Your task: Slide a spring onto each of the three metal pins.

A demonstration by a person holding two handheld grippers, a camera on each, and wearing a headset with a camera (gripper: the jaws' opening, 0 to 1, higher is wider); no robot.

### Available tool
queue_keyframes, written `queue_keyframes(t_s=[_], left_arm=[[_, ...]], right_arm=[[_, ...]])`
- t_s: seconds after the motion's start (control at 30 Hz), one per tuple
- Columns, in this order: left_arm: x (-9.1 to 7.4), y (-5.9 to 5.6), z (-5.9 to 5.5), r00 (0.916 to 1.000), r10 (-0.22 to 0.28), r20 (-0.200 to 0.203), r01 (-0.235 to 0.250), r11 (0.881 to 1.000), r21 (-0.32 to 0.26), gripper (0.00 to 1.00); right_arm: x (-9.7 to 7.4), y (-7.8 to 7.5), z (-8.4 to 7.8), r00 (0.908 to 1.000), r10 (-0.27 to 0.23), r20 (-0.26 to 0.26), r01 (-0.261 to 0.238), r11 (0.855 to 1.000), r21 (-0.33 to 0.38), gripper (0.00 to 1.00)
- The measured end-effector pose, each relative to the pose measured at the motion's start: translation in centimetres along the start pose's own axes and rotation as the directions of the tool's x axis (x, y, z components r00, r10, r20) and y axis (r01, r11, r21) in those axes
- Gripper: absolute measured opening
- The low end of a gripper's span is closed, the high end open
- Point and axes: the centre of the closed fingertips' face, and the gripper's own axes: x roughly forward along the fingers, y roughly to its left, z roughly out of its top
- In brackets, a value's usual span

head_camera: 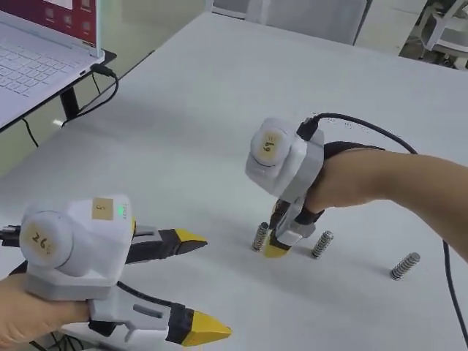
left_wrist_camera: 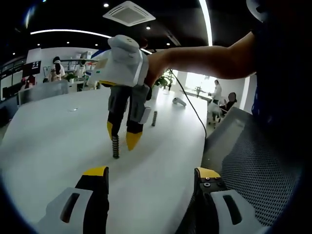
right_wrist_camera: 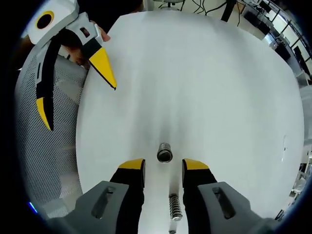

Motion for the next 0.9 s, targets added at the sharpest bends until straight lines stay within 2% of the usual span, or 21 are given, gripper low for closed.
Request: queue_keyframes(t_s=[0.43, 0.6, 0.8, 0.9], left_arm=[[0.2, 0.1, 0.4, 0.9999, -0.005, -0.013, 0.005, 1.000, 0.015, 0.67], [0.3, 0.0, 0.7, 0.9998, -0.008, -0.015, 0.009, 1.000, 0.022, 0.67], [0.5, -0.2, 0.8, 0.9998, -0.011, -0.018, 0.012, 1.000, 0.024, 0.67], [0.5, -0.4, 0.9, 0.9998, -0.013, -0.015, 0.014, 1.000, 0.021, 0.67]], right_arm=[[-1.8, 1.9, -0.4, 0.9941, -0.010, 0.108, 0.002, 0.997, 0.077, 0.29], [-2.5, 2.8, -0.5, 0.9877, -0.021, 0.155, 0.004, 0.994, 0.108, 0.29], [-3.3, 4.1, -1.1, 0.9738, -0.034, 0.225, -0.004, 0.986, 0.167, 0.29], [-3.5, 4.5, -1.7, 0.9691, -0.050, 0.242, 0.004, 0.982, 0.188, 0.29]])
